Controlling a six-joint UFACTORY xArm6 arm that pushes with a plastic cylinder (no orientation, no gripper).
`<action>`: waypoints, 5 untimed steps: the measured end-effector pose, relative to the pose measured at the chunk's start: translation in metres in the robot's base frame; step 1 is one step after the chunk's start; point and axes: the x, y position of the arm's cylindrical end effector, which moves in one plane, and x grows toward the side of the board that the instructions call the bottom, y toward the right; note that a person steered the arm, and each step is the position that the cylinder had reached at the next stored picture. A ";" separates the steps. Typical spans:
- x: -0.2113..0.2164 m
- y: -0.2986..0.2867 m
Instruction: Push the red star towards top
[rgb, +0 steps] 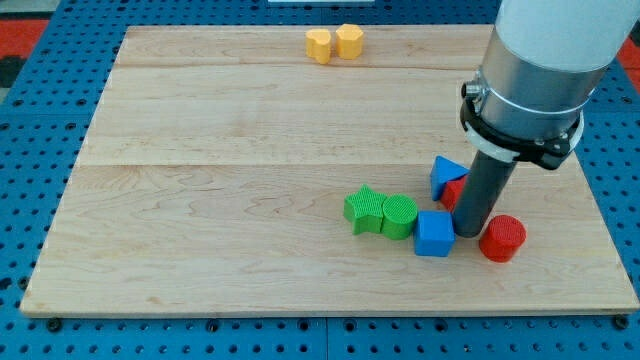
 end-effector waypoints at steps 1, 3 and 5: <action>-0.016 -0.002; -0.035 -0.049; -0.050 0.000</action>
